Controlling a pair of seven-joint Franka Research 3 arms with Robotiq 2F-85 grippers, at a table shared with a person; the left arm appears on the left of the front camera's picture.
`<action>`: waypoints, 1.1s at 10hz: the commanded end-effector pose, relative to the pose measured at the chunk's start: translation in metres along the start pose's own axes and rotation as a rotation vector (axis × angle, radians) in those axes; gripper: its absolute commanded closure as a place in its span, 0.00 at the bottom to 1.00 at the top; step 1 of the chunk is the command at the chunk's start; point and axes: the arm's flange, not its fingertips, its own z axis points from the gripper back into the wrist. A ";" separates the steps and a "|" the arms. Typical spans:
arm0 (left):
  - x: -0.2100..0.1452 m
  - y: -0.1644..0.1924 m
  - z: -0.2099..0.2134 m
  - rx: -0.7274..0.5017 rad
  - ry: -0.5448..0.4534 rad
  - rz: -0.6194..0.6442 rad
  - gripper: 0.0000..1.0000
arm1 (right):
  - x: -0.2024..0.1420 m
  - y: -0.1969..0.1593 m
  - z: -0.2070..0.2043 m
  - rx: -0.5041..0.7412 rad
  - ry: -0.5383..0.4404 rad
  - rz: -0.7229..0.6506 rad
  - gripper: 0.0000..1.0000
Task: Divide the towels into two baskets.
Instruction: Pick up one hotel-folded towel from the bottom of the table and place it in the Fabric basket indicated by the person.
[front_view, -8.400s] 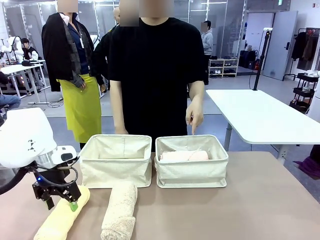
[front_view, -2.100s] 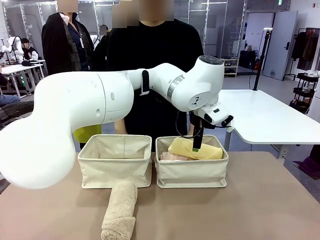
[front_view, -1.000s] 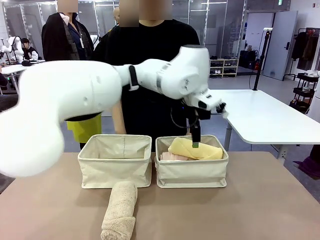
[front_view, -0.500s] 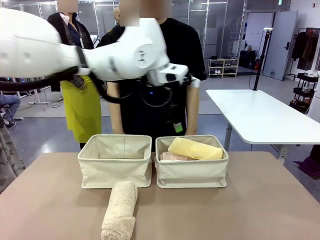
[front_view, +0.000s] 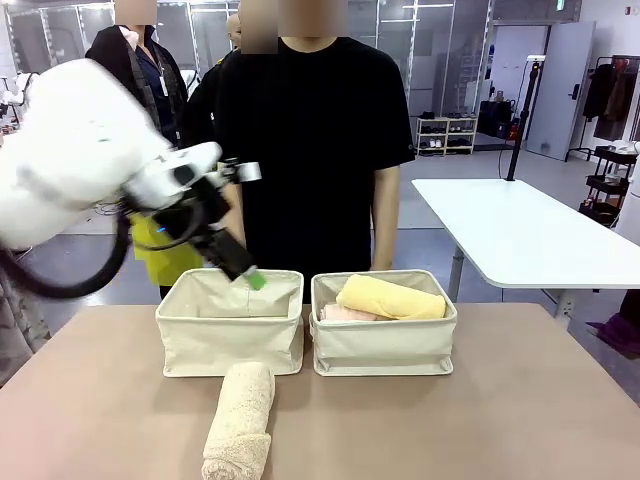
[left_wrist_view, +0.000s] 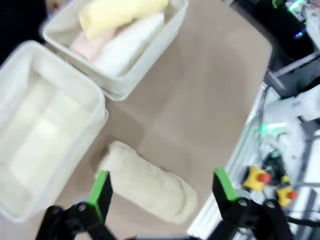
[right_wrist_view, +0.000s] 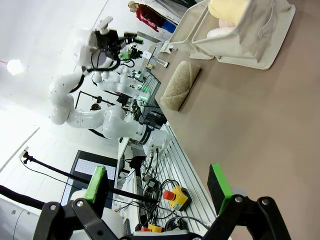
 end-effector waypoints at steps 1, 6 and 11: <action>-0.055 0.002 0.018 -0.082 -0.173 0.038 0.00 | 0.000 0.002 -0.001 0.002 0.004 0.002 0.00; -0.180 0.025 0.078 -0.181 -0.233 0.199 0.00 | 0.000 0.002 -0.001 0.002 0.004 0.002 0.00; -0.270 0.028 0.091 -0.174 -0.402 0.388 0.00 | 0.000 0.002 -0.001 0.002 0.004 0.002 0.00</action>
